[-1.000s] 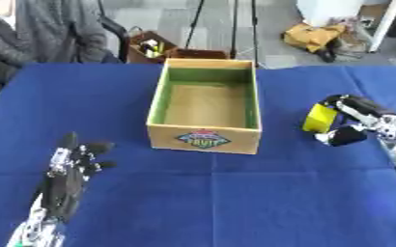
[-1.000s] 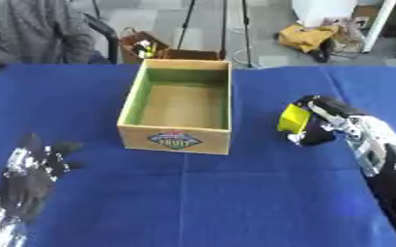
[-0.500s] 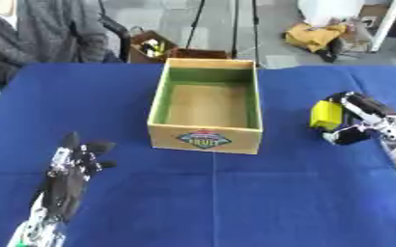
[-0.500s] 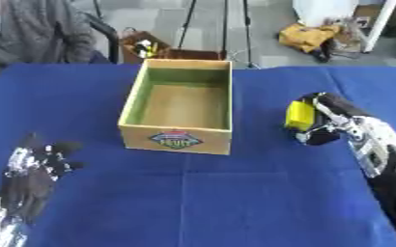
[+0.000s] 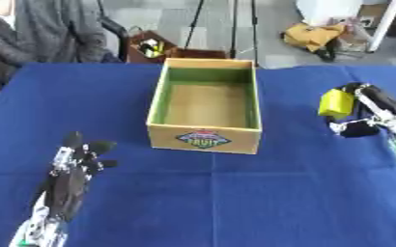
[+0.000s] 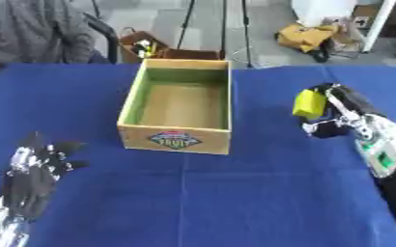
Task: Pick up objects on the table and place them in the box.
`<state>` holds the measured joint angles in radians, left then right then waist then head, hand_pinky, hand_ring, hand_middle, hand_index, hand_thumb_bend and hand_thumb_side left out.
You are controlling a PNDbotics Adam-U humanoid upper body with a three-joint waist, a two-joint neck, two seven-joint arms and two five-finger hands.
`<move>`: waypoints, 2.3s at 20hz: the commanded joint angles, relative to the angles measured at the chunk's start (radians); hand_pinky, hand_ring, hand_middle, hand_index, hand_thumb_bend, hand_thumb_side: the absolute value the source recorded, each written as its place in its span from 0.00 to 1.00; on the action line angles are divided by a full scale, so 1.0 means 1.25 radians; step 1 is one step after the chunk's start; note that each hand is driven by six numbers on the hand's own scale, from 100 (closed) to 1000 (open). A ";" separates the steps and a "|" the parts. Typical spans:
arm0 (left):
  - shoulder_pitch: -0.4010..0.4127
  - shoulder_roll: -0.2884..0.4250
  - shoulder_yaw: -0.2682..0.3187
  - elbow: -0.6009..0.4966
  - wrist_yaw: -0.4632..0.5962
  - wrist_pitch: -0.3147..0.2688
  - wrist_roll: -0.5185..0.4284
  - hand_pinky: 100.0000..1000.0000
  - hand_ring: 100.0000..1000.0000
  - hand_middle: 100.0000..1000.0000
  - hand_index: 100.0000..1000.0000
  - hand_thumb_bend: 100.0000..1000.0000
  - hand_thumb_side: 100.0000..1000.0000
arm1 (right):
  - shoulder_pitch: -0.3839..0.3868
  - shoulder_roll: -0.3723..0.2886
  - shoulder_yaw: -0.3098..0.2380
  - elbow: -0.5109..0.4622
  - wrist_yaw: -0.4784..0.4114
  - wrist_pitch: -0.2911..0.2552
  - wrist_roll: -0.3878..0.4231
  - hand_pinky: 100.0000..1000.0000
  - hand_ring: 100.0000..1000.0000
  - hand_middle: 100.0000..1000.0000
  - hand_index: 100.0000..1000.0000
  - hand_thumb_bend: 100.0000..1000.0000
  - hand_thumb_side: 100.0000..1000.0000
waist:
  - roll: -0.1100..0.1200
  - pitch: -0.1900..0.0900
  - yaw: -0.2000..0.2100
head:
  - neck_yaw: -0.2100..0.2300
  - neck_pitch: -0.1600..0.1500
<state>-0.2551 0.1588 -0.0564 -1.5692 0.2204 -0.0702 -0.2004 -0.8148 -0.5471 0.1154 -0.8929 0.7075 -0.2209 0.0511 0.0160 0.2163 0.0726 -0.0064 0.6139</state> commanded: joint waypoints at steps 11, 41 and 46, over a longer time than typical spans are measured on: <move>0.000 0.011 0.002 -0.009 -0.001 0.000 -0.003 0.70 0.88 0.67 0.61 0.27 1.00 | -0.083 0.017 0.088 -0.149 0.001 -0.043 0.075 0.33 0.40 0.47 0.58 0.00 0.04 | -0.009 -0.025 0.020 | -0.013 -0.001; -0.018 -0.004 -0.013 -0.010 0.002 0.004 -0.019 0.70 0.87 0.66 0.61 0.28 1.00 | -0.158 0.189 0.126 -0.057 0.148 -0.171 0.258 0.86 0.91 0.89 0.87 0.45 0.45 | -0.015 -0.016 0.095 | -0.051 -0.028; -0.016 -0.003 -0.012 -0.010 0.002 0.003 -0.017 0.70 0.87 0.66 0.61 0.28 1.00 | -0.158 0.181 0.115 -0.084 0.122 -0.158 0.233 0.83 0.88 0.83 0.84 0.32 0.43 | -0.012 -0.019 0.089 | -0.049 -0.029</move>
<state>-0.2652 0.1487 -0.0750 -1.5691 0.2205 -0.0656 -0.2229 -0.9876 -0.2957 0.2726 -0.9657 0.8758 -0.4230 0.3541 -0.0026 0.2133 0.1832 -0.0707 0.5874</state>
